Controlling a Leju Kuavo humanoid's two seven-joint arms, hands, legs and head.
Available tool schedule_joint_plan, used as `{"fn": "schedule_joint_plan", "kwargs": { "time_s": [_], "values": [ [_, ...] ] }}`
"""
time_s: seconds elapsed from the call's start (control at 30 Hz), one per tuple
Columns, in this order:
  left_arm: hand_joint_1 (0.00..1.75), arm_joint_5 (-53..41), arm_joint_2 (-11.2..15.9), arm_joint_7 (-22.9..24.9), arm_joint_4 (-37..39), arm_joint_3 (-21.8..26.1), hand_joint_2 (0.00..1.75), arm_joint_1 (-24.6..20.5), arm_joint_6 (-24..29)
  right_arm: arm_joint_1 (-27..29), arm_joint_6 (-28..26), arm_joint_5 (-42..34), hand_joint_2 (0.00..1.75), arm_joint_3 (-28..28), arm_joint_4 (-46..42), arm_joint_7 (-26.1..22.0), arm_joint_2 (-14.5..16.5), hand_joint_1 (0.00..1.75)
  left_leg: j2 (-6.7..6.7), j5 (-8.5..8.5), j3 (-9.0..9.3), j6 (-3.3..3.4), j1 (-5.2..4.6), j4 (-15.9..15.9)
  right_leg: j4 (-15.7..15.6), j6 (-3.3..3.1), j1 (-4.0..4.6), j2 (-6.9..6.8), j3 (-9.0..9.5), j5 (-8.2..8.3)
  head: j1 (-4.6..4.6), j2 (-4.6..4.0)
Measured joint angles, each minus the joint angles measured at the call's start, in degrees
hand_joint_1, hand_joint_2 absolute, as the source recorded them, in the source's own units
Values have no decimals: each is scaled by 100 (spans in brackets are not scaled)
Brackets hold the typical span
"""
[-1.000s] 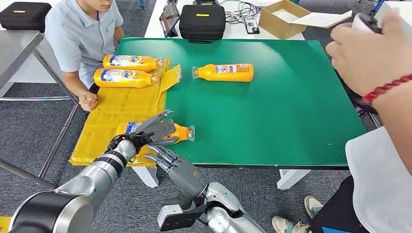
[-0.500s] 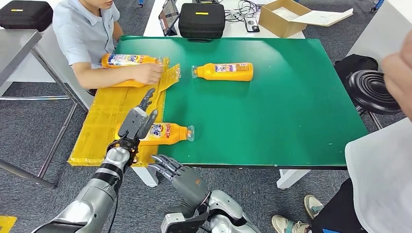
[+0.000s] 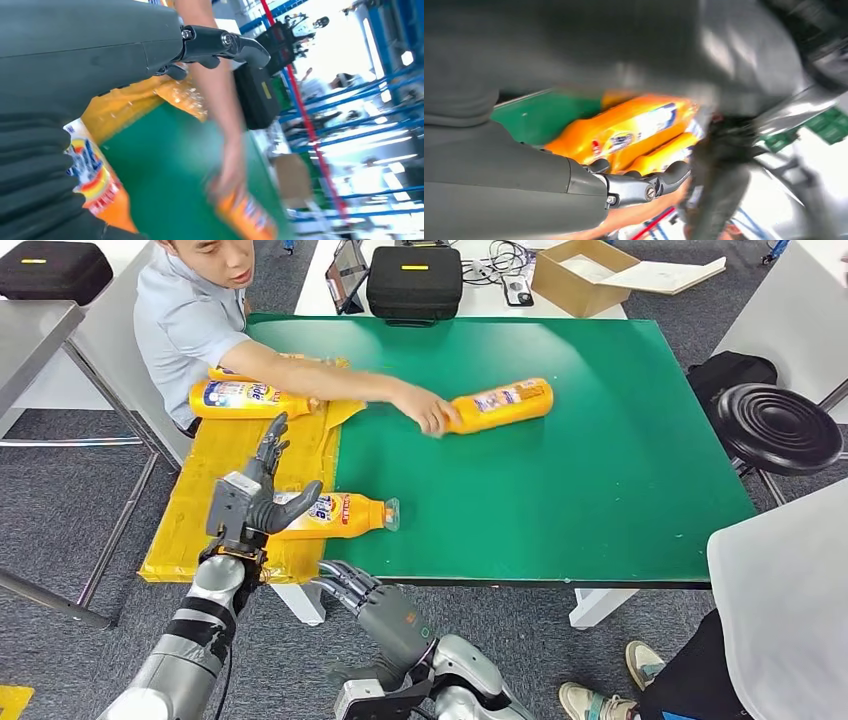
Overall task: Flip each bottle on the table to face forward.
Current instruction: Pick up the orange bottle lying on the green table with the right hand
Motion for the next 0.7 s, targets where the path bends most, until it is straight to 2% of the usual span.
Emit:
{"fn": "schedule_joint_plan", "kwargs": {
  "time_s": [0.1,0.23,0.33,0.5,0.7],
  "values": [
    [0,624,10,73,-643,56,175,482,-227,53,-270,208,175,-246,-172,448,-84,0,1,-1,-3,0,0,0,0,0,0,0,-4,-1,0,0],
    [0,863,14,174,-1502,129,175,1253,-295,10,-863,1202,175,-725,-346,1454,-357,0,-1,-6,-8,-1,-1,0,-3,0,-5,0,-8,-3,1,0],
    [0,775,3,204,-2016,147,175,1738,-100,-102,-1228,1894,175,-1194,-249,1963,-622,0,-2,-6,-9,1,-4,0,-4,1,-10,0,-8,-2,1,0],
    [0,660,-62,151,-2526,120,175,2144,275,-509,-1497,2424,175,-1998,528,2151,-967,0,-5,-1,-8,7,-8,1,-5,6,-12,-1,-6,3,2,0],
    [0,704,-123,148,-2807,-40,175,2254,372,-795,-1614,2532,175,-2497,1423,2084,-1103,0,-4,0,-7,6,-6,2,-4,7,-8,-1,-6,5,-1,0]
  ]
}}
